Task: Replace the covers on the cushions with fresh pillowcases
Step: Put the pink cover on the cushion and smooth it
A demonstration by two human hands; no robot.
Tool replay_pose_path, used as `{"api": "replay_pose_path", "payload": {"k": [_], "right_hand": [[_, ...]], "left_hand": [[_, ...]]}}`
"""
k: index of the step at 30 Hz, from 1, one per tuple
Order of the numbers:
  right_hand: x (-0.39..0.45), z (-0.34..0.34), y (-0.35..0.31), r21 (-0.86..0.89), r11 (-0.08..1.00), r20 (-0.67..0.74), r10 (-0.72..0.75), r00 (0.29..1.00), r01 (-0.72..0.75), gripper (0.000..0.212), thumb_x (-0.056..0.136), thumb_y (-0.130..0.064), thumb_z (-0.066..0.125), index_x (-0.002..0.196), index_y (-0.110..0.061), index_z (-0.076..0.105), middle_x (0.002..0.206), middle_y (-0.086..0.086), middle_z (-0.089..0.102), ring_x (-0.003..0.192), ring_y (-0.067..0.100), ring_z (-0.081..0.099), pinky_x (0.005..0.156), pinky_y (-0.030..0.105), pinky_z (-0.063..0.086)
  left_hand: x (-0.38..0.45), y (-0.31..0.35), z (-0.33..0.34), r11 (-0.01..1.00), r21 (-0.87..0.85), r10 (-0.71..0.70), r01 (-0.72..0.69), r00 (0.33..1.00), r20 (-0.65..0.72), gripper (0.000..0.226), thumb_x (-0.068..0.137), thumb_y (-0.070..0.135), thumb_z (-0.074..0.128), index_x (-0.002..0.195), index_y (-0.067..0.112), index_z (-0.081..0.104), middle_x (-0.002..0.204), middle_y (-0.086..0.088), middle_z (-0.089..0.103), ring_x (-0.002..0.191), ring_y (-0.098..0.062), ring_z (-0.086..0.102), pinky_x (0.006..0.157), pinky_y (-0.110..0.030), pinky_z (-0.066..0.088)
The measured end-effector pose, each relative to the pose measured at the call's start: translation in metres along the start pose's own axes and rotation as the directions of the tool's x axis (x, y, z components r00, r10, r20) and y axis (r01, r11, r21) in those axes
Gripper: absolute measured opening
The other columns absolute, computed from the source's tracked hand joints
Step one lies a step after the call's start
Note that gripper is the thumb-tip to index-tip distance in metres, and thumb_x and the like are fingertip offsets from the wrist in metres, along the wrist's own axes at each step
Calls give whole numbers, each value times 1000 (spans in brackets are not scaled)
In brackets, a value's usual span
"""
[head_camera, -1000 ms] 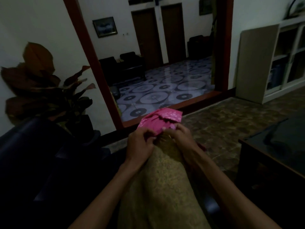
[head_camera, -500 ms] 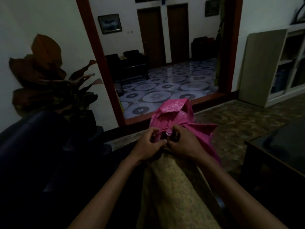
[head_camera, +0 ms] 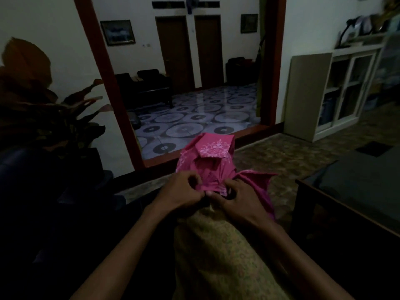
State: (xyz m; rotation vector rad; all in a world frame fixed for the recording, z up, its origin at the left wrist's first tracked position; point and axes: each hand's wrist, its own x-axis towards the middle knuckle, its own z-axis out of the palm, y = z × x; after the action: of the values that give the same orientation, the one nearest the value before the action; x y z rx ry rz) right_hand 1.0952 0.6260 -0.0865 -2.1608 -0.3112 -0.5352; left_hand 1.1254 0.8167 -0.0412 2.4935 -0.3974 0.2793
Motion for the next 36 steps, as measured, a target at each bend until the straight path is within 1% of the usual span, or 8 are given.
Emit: {"api": "replay_pose_path", "payload": {"k": [6, 10, 13, 16, 21, 28, 32, 36], "right_hand": [[26, -12, -20, 20, 996, 207, 81, 975, -87, 44, 101, -52, 50, 66, -25, 51, 68, -5, 55, 65, 12, 53, 58, 27, 34], [41, -12, -31, 54, 972, 258, 208, 943, -229, 59, 103, -62, 31, 66, -24, 56, 69, -4, 59, 64, 13, 57, 57, 26, 35], [47, 2, -29, -28, 956, 196, 291, 936, -292, 65, 99, -68, 37, 59, -18, 50, 59, -1, 52, 53, 12, 49, 52, 25, 32], [54, 9, -23, -149, 950, 195, 299, 934, -273, 61, 100, -60, 46, 57, -16, 47, 58, 2, 47, 51, 14, 44, 49, 27, 27], [67, 0, -15, -222, 951, 366, 287, 885, -217, 50, 102, -46, 49, 68, -10, 57, 65, 8, 53, 63, 23, 53, 54, 29, 34], [77, -20, -10, -288, 944, 570, 302, 765, -158, 40, 107, -40, 40, 110, -10, 66, 110, 7, 64, 99, 17, 58, 74, 28, 41], [66, -14, 3, -212, 963, 584, 261, 768, -166, 58, 102, -55, 47, 60, -15, 52, 64, -3, 52, 57, 8, 48, 52, 20, 34], [58, -2, 4, -57, 983, 508, 181, 842, -177, 61, 99, -60, 48, 57, -17, 46, 52, -6, 47, 46, 5, 43, 54, 27, 34]], "left_hand": [[48, 24, -52, 1000, -22, 20, -13, 916, 401, 86, 77, 29, 84, 148, 18, 39, 143, 3, 46, 131, -12, 46, 112, -31, 39], [84, 38, -39, 999, 25, -26, 24, 995, 95, 56, 82, 20, 77, 129, 17, 48, 130, -5, 55, 113, -19, 57, 89, -27, 46], [110, 31, -25, 989, 148, 14, 3, 993, -113, 84, 77, 45, 81, 144, 22, 35, 139, -10, 37, 113, -19, 50, 97, -38, 48], [143, 19, -24, 963, 269, 42, -11, 993, -109, 78, 75, 48, 81, 141, 23, 49, 135, -10, 51, 116, -20, 53, 97, -38, 47], [190, 29, -43, 973, 213, -74, 90, 994, -80, 9, 76, 24, 82, 80, 18, 77, 83, -4, 74, 76, -16, 68, 70, -27, 54], [238, 31, -69, 992, -49, -130, 120, 935, -330, 11, 84, 11, 76, 94, 12, 79, 98, -3, 76, 88, -9, 66, 73, -13, 45], [244, 29, -60, 993, -87, -98, 79, 966, -240, 20, 89, 14, 71, 109, 16, 74, 110, 2, 69, 104, -9, 62, 79, -13, 41], [230, 27, -43, 992, 58, -107, 112, 990, -91, 33, 87, 39, 74, 105, 13, 66, 110, -7, 64, 109, -22, 58, 86, -24, 43]]}}
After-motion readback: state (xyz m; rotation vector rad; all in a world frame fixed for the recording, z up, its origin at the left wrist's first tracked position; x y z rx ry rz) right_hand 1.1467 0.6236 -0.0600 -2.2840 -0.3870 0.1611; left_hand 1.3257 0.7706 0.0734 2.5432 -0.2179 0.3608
